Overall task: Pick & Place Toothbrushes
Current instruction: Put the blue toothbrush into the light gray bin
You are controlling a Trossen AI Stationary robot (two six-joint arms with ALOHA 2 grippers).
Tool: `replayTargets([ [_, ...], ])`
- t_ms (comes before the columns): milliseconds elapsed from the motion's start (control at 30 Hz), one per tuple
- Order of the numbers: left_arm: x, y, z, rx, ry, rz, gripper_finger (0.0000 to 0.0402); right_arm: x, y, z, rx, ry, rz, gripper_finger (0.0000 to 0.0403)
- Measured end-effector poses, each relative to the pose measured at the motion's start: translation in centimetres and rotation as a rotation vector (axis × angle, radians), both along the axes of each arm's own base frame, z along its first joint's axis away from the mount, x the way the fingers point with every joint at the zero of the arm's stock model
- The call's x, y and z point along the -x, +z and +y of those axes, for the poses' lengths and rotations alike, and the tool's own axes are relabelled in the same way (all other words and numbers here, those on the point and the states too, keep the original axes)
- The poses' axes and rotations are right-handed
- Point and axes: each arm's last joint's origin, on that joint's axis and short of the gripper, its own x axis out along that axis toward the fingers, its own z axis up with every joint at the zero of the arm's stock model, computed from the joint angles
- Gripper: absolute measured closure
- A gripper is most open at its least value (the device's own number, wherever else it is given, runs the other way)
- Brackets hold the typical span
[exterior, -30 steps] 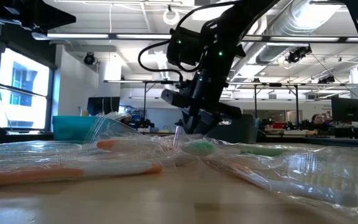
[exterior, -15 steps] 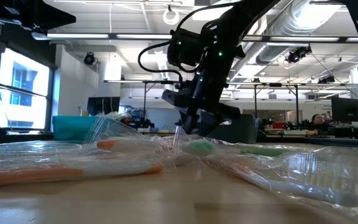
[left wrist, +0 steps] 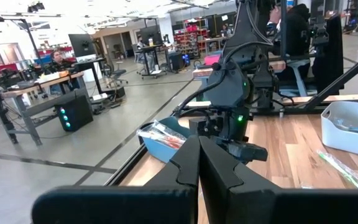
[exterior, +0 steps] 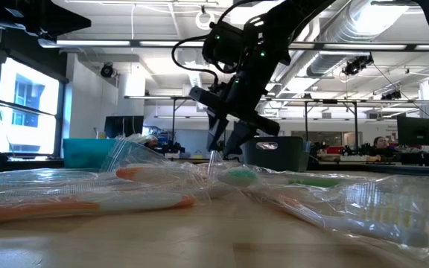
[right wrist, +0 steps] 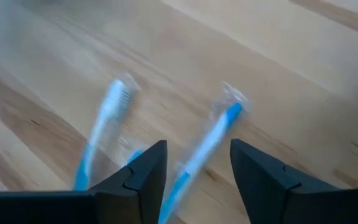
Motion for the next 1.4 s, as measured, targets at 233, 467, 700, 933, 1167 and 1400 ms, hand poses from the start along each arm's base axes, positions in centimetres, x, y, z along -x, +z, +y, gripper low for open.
replayTargets([
  [233,0.0,0.0,0.0,0.000,0.000,0.000,0.0401,-0.1,-0.1,0.8,0.020,-0.006,0.009,0.0244],
  [467,0.0,0.0,0.0,0.000,0.000,0.000,0.0401,0.0,-0.2,1.2,0.089,-0.032,0.031,0.0247],
  [700,0.0,0.0,0.0,0.000,-0.001,0.000,0.0401,-0.1,-0.6,1.2,0.089,-0.031,0.036,0.0247],
  [933,0.0,0.0,0.0,0.000,0.000,-0.001,0.0401,-0.1,-1.8,1.2,0.085,-0.029,0.081,0.0247],
  [1167,0.0,0.0,0.0,0.000,-0.001,-0.001,0.0401,-0.4,-2.4,1.2,0.084,-0.033,0.079,0.0247],
  [1400,0.0,0.0,0.0,0.000,-0.001,-0.001,0.0401,-0.4,-3.5,1.2,0.075,-0.040,0.106,0.0247],
])
